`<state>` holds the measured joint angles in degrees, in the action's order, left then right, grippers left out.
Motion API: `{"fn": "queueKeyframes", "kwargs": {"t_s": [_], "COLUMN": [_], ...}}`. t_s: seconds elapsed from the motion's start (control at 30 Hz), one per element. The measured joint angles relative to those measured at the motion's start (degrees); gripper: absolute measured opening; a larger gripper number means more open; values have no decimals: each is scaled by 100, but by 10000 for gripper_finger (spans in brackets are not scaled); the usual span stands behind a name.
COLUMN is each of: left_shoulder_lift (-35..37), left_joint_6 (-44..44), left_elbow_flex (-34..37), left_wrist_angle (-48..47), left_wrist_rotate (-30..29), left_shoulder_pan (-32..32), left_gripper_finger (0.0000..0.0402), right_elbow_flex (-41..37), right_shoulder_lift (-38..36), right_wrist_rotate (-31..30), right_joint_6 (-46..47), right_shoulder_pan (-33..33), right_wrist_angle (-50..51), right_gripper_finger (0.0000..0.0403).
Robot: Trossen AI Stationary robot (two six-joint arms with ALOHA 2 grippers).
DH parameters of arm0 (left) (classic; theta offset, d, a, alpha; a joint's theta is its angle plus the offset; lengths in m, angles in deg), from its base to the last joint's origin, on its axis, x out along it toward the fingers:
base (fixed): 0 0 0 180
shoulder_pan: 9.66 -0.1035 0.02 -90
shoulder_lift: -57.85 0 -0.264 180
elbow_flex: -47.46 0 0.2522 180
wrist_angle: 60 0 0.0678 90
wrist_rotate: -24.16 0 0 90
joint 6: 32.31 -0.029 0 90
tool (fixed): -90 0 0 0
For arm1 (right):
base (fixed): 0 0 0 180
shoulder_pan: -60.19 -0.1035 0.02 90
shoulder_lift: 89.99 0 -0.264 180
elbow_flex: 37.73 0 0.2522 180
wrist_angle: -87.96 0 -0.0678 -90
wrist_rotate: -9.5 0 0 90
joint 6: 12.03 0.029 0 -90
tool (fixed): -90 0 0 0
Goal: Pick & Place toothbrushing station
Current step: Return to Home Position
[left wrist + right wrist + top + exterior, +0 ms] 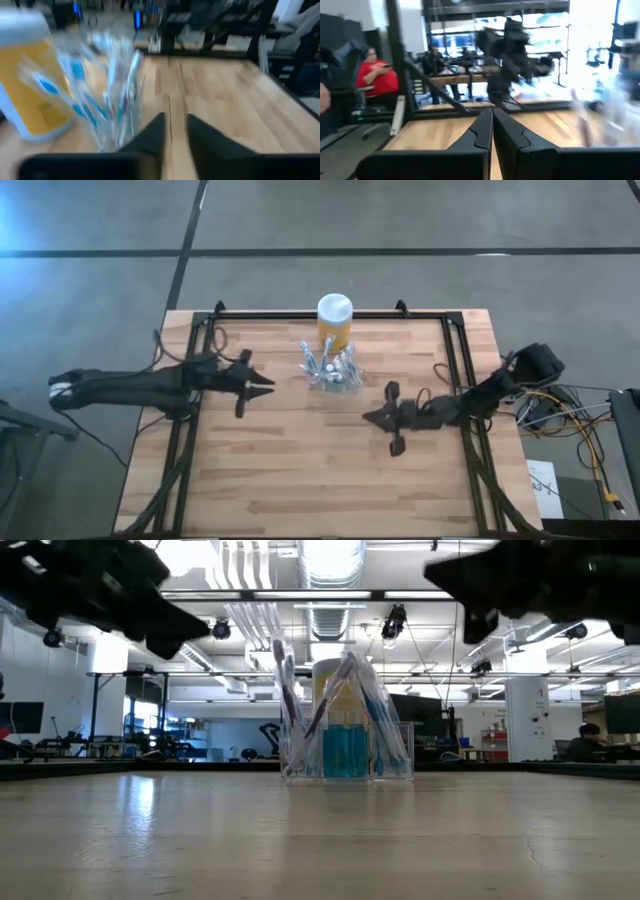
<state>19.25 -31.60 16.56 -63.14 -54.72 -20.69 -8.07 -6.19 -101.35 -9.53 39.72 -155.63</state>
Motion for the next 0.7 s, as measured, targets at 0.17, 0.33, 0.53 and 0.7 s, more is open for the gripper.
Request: {"fn": "queueKeyframes", "kwargs": {"t_s": [0.17,0.33,0.53,0.7], "left_shoulder_lift": [895,1379,1994,2553], "left_joint_6": [-241,-453,-865,-864], "left_elbow_flex": [201,253,261,591], "left_wrist_angle": [-27,-181,-361,-250], "left_wrist_rotate": [273,327,311,305], "left_shoulder_pan": [-2,-5,-7,-7], "left_gripper_finger": [13,5,8,4], "right_elbow_flex": [-803,-1057,-1315,-1540], "right_shoulder_lift": [-925,-2150,-4158,-5736], "right_wrist_rotate": [33,378,191,40], "right_joint_6": [459,484,482,446], "right_shoulder_pan": [409,645,726,747], "right_wrist_angle": [106,1070,3010,4146], "right_gripper_finger": [8,8,8,8]}}
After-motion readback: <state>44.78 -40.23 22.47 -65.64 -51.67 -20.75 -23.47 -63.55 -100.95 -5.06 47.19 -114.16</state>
